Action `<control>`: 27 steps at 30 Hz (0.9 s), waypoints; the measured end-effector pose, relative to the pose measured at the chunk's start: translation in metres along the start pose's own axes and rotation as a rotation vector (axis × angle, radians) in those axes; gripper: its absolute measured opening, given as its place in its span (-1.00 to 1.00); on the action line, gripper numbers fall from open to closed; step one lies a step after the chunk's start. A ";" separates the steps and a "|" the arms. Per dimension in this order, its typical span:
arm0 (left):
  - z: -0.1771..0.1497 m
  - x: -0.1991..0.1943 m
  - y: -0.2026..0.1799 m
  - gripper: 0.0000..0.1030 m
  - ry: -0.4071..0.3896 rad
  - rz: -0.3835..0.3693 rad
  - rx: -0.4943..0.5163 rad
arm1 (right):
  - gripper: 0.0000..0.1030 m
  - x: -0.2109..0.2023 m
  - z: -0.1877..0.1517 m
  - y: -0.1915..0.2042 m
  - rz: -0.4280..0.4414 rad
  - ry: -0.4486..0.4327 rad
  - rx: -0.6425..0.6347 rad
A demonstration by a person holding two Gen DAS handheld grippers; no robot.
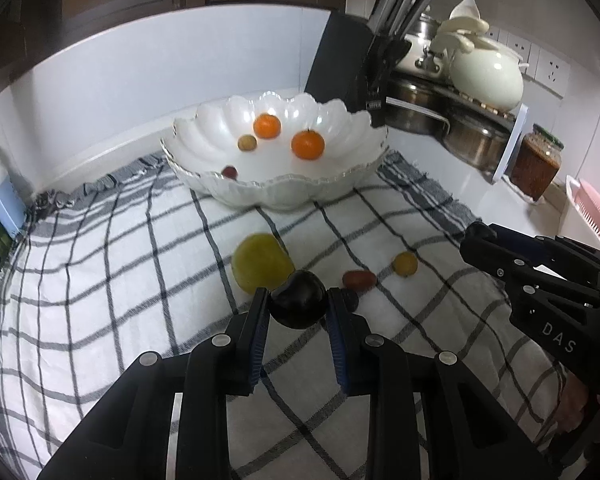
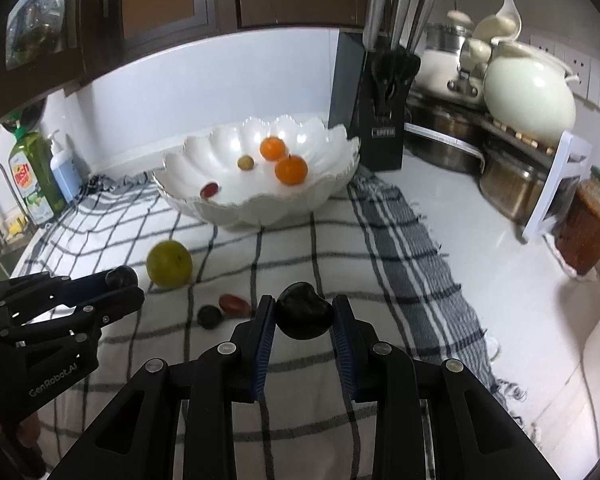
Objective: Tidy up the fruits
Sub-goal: 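Lift and carry both held dark grapes over the white bowl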
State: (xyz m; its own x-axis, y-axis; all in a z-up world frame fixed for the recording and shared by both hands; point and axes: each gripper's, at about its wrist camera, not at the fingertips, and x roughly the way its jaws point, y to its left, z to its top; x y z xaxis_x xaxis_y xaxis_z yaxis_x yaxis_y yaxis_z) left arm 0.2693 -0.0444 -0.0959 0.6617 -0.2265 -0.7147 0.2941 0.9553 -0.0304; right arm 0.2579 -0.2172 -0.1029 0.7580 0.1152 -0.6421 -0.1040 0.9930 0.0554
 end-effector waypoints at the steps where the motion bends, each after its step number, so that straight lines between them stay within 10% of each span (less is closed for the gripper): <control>1: 0.002 -0.004 0.001 -0.44 -0.014 0.003 0.003 | -0.41 -0.003 0.002 0.001 -0.002 -0.011 0.000; 27: 0.063 -0.064 0.022 -0.44 -0.258 0.056 0.036 | -0.41 -0.043 0.065 0.024 0.026 -0.235 -0.042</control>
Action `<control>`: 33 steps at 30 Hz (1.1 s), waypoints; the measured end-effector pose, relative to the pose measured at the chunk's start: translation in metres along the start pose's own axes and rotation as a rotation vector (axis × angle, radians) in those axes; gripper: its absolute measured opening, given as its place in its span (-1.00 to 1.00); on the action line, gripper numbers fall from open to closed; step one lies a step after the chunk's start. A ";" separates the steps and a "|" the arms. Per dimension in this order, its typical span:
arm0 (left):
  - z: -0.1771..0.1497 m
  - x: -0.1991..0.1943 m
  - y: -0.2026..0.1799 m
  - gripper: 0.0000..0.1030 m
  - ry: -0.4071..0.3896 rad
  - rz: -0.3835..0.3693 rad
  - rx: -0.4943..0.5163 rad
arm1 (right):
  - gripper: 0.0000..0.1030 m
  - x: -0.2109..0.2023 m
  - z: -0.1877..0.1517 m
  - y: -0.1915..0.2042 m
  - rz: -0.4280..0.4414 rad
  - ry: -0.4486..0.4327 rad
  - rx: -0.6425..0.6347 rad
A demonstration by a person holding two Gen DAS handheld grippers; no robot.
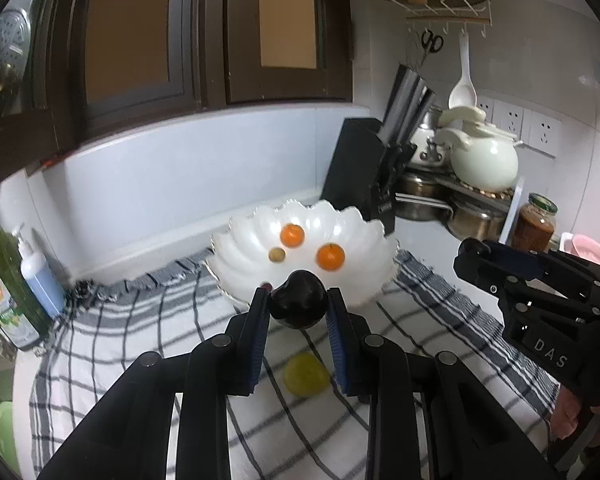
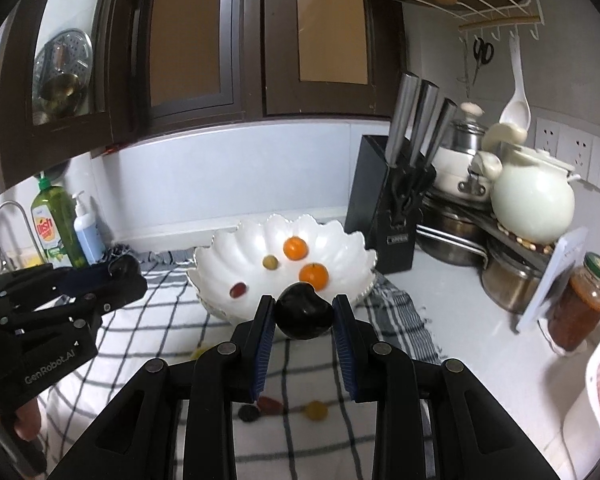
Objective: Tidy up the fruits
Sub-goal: 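Lift and carry both held dark grapes over the white bowl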
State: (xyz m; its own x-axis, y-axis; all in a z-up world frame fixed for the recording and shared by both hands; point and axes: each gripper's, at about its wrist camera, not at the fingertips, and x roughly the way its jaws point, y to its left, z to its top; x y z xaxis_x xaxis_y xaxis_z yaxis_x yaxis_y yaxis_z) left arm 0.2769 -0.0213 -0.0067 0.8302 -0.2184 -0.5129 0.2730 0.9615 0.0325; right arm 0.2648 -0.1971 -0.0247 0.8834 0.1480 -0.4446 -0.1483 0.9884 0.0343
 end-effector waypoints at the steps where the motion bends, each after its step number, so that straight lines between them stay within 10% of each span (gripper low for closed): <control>1: 0.003 0.000 0.001 -0.44 -0.008 0.008 0.003 | -0.41 0.001 0.003 0.000 -0.002 -0.004 -0.001; 33: 0.085 0.098 0.038 -0.44 0.071 0.019 -0.020 | -0.41 0.102 0.090 -0.011 -0.022 0.001 -0.015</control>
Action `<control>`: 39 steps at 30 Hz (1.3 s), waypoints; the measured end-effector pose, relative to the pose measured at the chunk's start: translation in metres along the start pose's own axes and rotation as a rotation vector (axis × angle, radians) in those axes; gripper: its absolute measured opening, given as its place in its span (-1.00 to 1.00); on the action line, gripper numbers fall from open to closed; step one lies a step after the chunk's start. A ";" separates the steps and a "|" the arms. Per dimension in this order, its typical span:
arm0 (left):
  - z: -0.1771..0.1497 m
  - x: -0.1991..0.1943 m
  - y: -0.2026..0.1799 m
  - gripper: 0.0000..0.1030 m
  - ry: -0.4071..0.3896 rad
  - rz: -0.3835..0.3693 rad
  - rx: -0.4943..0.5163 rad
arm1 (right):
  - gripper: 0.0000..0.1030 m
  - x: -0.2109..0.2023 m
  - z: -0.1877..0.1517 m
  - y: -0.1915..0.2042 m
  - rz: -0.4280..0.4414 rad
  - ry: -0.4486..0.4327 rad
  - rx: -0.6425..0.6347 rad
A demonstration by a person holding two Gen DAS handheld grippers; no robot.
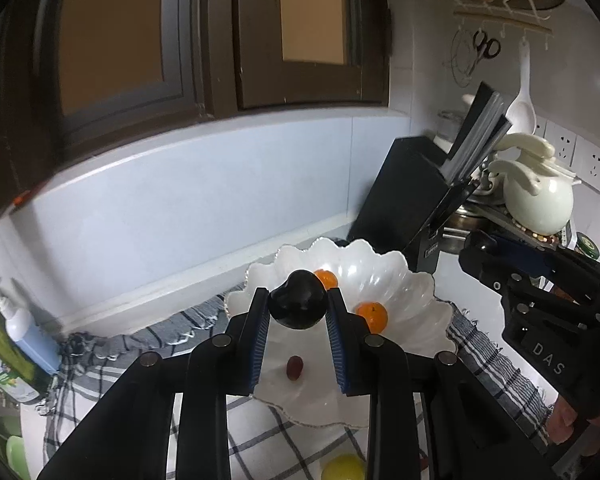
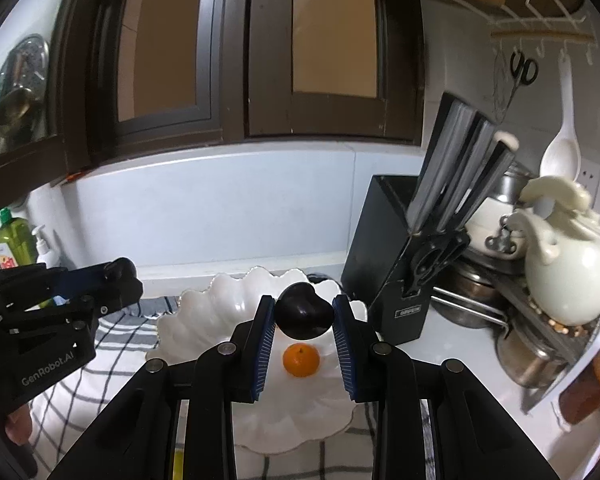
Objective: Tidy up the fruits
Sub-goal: 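Lift and carry both held dark grapes over the white bowl, then open the left tool to drop its grape while the right tool drops its grape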
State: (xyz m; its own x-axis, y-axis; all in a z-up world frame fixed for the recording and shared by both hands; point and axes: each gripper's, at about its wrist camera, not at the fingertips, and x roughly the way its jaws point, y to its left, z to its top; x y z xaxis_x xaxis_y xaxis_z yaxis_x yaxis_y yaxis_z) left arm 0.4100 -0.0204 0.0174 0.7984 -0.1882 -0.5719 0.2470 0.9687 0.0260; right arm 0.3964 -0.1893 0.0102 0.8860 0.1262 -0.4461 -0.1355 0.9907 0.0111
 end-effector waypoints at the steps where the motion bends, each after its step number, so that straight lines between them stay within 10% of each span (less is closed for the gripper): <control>1: 0.002 0.007 0.000 -0.44 0.015 -0.003 0.000 | -0.41 0.005 0.001 -0.001 -0.003 0.011 0.002; 36: -0.007 0.149 -0.012 -0.43 0.332 -0.016 0.029 | -0.40 0.138 -0.026 -0.031 -0.006 0.312 0.033; 39: -0.008 0.151 -0.012 -0.14 0.342 -0.011 0.029 | -0.37 0.139 -0.026 -0.031 -0.001 0.324 0.040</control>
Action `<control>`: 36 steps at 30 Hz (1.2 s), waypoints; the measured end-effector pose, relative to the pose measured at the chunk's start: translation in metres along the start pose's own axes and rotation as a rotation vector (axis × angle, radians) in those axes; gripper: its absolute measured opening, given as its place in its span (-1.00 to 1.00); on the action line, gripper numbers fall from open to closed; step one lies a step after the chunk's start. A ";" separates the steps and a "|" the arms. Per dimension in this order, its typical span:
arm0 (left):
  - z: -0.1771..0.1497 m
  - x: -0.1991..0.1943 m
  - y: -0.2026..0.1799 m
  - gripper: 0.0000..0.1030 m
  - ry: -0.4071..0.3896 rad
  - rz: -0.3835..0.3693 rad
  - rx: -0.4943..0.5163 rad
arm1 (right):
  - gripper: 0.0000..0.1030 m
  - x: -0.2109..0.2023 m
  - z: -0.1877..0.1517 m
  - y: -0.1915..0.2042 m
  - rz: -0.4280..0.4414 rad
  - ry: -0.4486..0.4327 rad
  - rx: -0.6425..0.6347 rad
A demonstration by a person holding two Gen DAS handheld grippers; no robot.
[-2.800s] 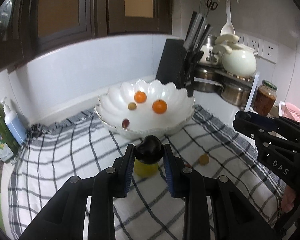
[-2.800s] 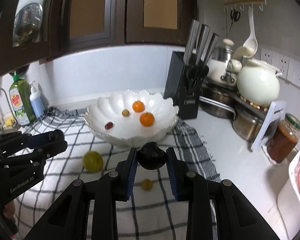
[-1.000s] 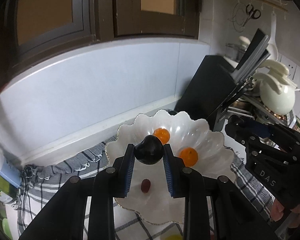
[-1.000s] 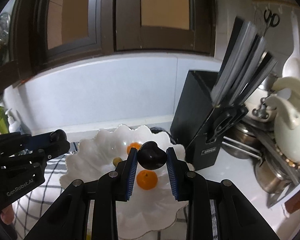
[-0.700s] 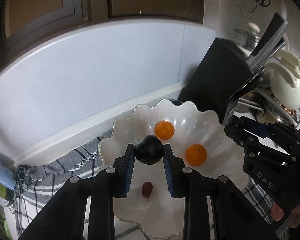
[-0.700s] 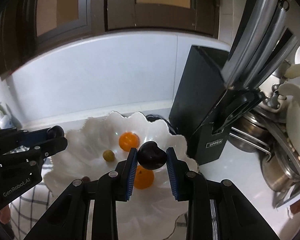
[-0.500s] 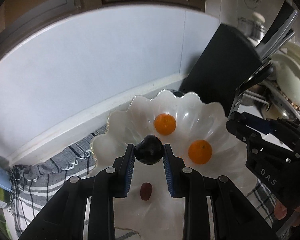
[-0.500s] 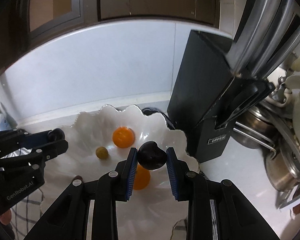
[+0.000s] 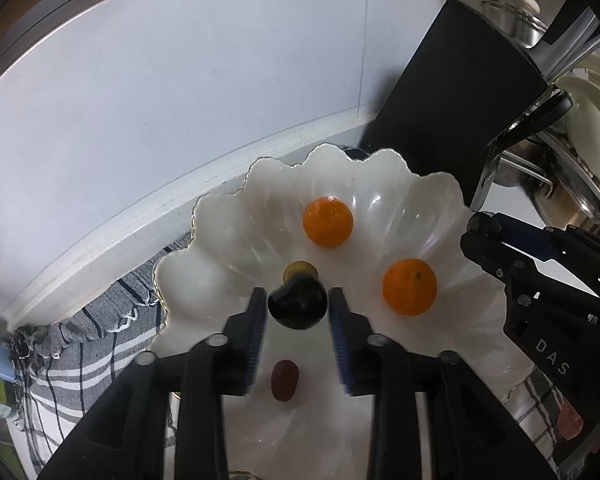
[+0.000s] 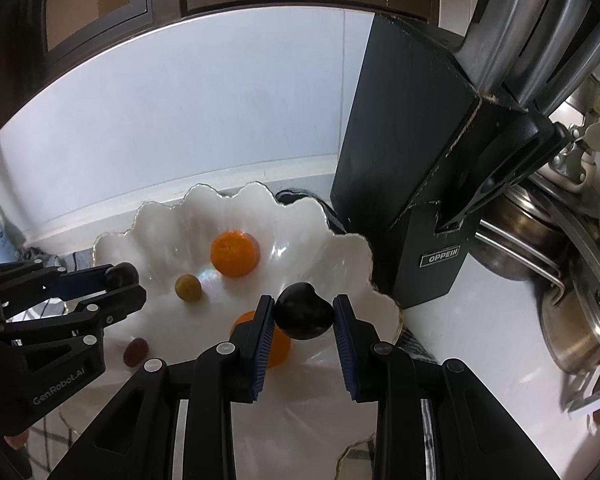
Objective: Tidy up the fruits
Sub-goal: 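Open the left tool to drop its grape while the right tool drops its grape, then withdraw both open tools from the bowl back over the cloth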
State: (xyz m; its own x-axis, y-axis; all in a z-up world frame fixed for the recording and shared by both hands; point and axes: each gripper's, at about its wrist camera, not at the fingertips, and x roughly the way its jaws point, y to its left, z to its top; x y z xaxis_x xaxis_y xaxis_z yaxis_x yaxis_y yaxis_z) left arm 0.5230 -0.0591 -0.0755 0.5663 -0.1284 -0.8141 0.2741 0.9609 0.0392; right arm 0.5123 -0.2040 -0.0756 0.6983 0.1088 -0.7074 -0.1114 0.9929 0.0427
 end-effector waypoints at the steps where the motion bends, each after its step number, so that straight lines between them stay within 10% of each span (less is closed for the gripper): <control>1: 0.000 -0.001 0.000 -0.02 -0.002 0.004 -0.003 | -0.23 0.000 0.000 0.000 -0.001 0.004 0.001; 3: 0.000 -0.004 0.001 -0.01 -0.011 0.012 -0.002 | 0.02 -0.003 -0.001 0.000 -0.006 -0.006 0.005; 36: -0.039 -0.136 0.009 0.16 -0.239 0.055 -0.002 | 0.02 -0.130 -0.025 0.025 0.009 -0.210 -0.015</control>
State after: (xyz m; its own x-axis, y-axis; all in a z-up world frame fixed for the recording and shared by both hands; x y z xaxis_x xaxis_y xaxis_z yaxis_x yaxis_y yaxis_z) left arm 0.4187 -0.0239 0.0130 0.7486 -0.1298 -0.6502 0.2364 0.9685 0.0788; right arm 0.4008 -0.1941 -0.0006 0.8289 0.1270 -0.5448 -0.1278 0.9911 0.0366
